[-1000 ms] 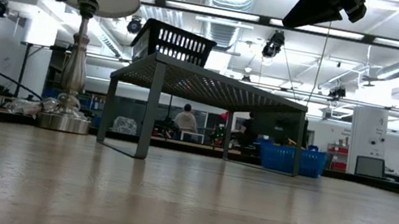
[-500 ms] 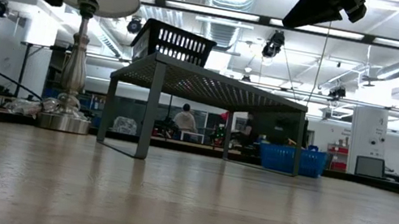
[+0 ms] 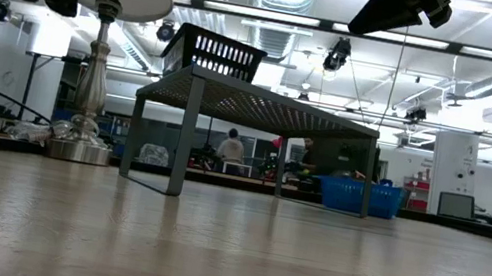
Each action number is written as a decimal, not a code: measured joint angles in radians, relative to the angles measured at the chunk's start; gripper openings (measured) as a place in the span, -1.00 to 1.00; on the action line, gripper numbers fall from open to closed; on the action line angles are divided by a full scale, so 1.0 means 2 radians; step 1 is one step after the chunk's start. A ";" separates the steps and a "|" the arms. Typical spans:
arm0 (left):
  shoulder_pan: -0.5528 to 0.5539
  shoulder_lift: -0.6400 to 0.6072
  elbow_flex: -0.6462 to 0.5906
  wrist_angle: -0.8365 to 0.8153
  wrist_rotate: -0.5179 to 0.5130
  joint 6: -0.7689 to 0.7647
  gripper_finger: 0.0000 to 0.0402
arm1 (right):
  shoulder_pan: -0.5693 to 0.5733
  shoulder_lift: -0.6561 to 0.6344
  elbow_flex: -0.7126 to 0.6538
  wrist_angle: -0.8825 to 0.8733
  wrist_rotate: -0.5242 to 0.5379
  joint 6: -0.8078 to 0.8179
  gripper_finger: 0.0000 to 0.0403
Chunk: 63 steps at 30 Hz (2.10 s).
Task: Pick & Place Office Desk Supplies
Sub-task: Put the blue basket filled with crayon boxes on the shelf
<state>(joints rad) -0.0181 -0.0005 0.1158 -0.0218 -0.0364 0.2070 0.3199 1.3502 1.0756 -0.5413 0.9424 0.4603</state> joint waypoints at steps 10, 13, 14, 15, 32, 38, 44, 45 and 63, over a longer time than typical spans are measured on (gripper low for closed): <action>0.000 0.002 -0.004 -0.041 0.000 -0.014 -0.34 | 0.000 0.000 0.000 0.000 0.000 0.000 -0.66; 0.000 0.002 -0.004 -0.074 0.001 -0.014 -0.34 | 0.000 0.000 0.000 0.000 0.000 0.000 -0.66; 0.000 0.002 -0.004 -0.086 0.001 -0.014 -0.34 | 0.000 0.000 0.000 0.000 0.000 0.000 -0.66; 0.000 0.002 -0.004 -0.098 0.002 -0.014 -0.34 | 0.000 0.000 0.000 0.000 0.000 0.000 -0.66; 0.000 0.006 -0.001 -0.183 0.002 -0.014 -0.34 | 0.000 0.000 0.000 0.000 0.000 0.000 -0.66; 0.000 0.006 -0.001 -0.184 0.002 -0.014 -0.34 | 0.000 0.000 0.000 0.000 0.000 0.000 -0.66; 0.000 0.006 -0.001 -0.184 0.002 -0.014 -0.34 | -0.004 0.000 0.000 0.017 0.000 -0.005 -0.66; 0.000 0.006 -0.001 -0.184 0.002 -0.015 -0.34 | -0.006 0.000 0.000 0.019 0.001 -0.008 -0.66; 0.000 0.006 -0.001 -0.184 0.002 -0.015 -0.34 | -0.020 -0.013 0.102 -0.202 -0.006 0.118 -0.66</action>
<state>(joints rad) -0.0181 0.0105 0.1135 -0.3893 -0.0334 0.1764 0.2797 1.3247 1.2790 -0.9455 0.9306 0.6968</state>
